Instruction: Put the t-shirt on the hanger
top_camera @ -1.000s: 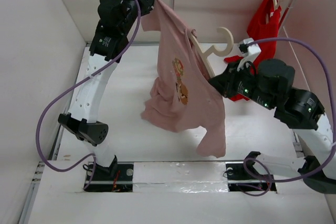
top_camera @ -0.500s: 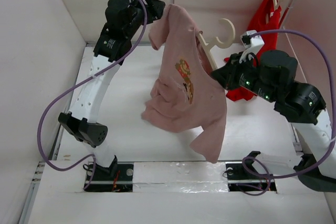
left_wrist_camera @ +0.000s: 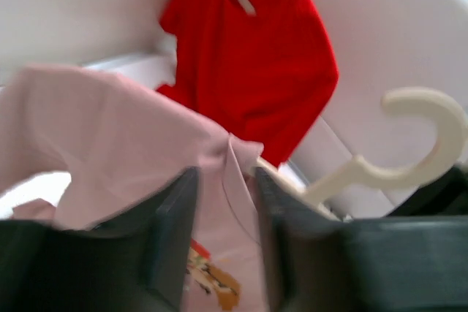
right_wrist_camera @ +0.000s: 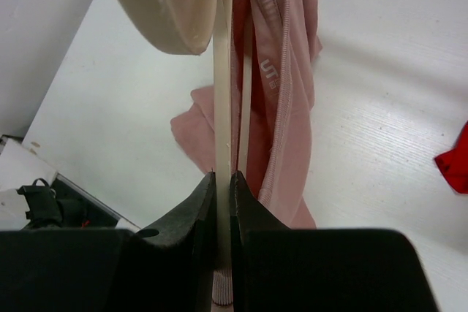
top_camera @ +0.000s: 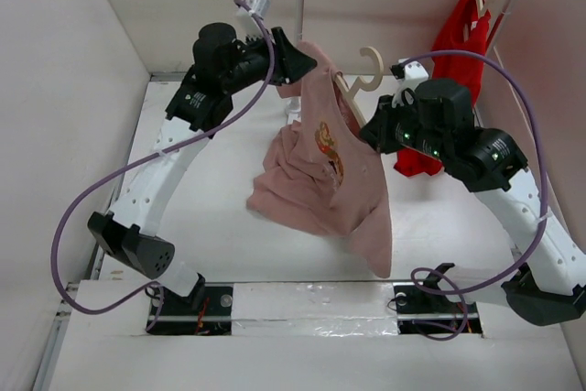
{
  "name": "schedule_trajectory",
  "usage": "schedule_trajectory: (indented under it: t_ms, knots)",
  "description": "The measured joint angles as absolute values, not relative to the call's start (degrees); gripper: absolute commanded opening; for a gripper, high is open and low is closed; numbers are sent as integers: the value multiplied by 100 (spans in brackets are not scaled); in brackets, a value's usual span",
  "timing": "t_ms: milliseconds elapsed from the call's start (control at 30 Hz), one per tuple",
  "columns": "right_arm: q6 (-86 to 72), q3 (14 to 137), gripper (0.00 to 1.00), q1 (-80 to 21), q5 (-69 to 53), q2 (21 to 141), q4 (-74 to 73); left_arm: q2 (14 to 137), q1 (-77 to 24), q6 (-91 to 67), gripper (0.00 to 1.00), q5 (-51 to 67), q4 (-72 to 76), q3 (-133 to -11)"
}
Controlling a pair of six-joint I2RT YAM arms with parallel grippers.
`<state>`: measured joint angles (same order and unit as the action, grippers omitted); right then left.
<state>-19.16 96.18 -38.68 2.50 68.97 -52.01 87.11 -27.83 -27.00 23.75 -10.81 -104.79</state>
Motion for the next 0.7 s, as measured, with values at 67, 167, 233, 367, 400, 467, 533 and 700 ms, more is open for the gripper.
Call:
schedule_trajectory:
  t_ms: [67, 167, 233, 367, 400, 467, 533, 700]
  knots:
    - [-1911, 9592, 0, -3830, 165, 6901, -5183, 8733, -2823, -2692, 41, 2613, -1066, -10283]
    - [-1898, 9579, 0, -3822, 60, 6914, -5183, 8818, -2860, -2670, 42, 2869, -1081, -10189]
    - [-1892, 9579, 0, -3822, -10, 6923, -5179, 8886, -2860, -2672, 41, 3033, -1046, -10191]
    - [-1890, 9568, 0, -3822, -115, 6941, -5162, 9019, -2860, -2687, 37, 3208, -937, -10191]
    - [-1890, 9555, 0, -3822, -132, 6941, -5144, 9052, -2860, -2694, 36, 3236, -921, -10191]
    - [-1890, 9535, 0, -3822, -161, 6941, -5105, 9115, -2860, -2692, 31, 3280, -906, -10193]
    - [-1892, 9500, 0, -3822, -185, 6941, -5057, 9196, -2860, -2694, 27, 3306, -902, -10219]
    - [-1900, 9465, 0, -3822, -191, 6941, -5043, 9349, -2882, -2694, 18, 3334, -908, -10313]
